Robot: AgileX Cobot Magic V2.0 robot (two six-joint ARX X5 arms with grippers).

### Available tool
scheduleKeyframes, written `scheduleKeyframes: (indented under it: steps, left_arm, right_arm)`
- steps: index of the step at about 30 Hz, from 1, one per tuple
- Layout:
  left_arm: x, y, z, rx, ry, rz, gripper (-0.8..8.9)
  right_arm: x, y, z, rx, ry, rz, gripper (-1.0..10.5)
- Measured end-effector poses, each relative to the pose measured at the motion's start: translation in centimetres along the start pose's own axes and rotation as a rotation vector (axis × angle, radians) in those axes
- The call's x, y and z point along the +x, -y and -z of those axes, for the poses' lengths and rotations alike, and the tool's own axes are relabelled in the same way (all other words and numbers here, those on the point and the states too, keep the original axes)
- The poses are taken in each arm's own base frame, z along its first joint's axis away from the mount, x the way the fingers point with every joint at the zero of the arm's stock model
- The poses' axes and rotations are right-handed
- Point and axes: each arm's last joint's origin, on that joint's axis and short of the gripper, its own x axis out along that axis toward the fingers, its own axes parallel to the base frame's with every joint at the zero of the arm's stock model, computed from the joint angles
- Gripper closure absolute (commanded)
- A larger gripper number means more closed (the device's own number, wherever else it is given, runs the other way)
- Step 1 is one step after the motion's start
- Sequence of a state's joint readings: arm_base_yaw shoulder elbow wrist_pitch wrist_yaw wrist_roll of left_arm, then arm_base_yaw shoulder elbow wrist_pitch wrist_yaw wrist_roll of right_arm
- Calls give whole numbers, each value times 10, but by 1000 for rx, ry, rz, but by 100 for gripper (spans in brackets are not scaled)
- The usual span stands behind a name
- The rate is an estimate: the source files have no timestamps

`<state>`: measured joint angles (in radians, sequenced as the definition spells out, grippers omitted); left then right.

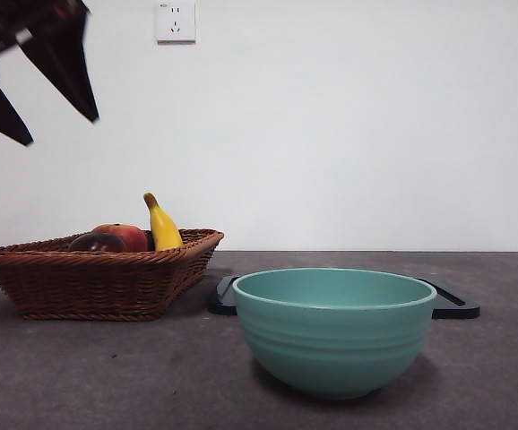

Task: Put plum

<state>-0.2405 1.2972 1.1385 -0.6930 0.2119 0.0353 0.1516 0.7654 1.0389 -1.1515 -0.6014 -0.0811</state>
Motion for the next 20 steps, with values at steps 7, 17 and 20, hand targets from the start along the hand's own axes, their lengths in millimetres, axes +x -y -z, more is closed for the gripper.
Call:
scheduleKeyframes:
  steps: [7, 17, 20]
  left_arm:
    - [43, -6, -16, 5, -43, -21, 354]
    - [97, -16, -8, -5, -145, -40, 354]
    - [108, -18, -5, -2, -169, -41, 355]
  right_arm:
    - [0, 0, 0, 0, 0, 0, 511]
    - [0, 0, 0, 0, 0, 0, 511]
    - [0, 0, 0, 0, 0, 0, 511]
